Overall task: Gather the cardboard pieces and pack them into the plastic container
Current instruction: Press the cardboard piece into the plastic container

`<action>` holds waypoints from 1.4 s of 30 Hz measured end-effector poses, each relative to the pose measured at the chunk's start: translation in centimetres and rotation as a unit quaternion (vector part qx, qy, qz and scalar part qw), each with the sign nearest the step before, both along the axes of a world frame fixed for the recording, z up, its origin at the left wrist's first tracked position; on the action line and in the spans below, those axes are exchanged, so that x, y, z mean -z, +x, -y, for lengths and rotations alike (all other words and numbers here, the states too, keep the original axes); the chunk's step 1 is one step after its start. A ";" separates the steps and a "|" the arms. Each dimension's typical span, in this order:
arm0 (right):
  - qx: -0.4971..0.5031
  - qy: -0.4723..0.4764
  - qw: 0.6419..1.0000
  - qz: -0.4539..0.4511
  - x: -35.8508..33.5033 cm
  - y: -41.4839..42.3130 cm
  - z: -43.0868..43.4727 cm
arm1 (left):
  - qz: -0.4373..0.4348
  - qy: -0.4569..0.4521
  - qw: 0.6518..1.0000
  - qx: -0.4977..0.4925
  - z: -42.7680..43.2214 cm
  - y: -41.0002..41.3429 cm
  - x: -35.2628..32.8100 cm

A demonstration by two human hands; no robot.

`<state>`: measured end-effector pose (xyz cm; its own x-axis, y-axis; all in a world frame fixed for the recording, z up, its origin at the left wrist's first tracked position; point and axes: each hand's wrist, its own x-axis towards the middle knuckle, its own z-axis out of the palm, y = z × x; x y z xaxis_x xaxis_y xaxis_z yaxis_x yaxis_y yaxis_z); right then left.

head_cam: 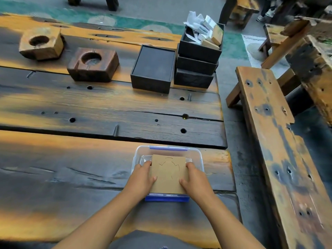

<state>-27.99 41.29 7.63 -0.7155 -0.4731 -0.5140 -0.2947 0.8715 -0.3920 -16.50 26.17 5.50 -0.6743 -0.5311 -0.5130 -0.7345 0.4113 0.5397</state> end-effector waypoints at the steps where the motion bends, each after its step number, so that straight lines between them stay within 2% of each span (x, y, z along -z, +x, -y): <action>1: -0.009 0.007 1.000 -0.006 0.2 0.0 0.0 | 0.005 -0.003 1.000 0.005 -0.1 0.0 0.0; 10: -0.045 0.038 0.998 -0.027 1.4 0.5 -0.3 | 0.037 -0.038 0.998 0.037 -0.5 0.3 0.3; 20: -0.040 0.034 0.999 0.015 1.2 -1.5 0.7 | 0.081 -0.025 0.996 0.035 1.0 -1.3 -0.2; 34: -0.033 0.087 0.977 0.192 1.4 -5.0 2.6 | 0.174 0.177 0.969 0.006 3.2 -4.8 -1.3; 42: -0.058 0.142 0.961 0.229 2.0 -6.1 3.3 | 0.255 0.211 0.943 0.021 4.4 -6.0 -0.7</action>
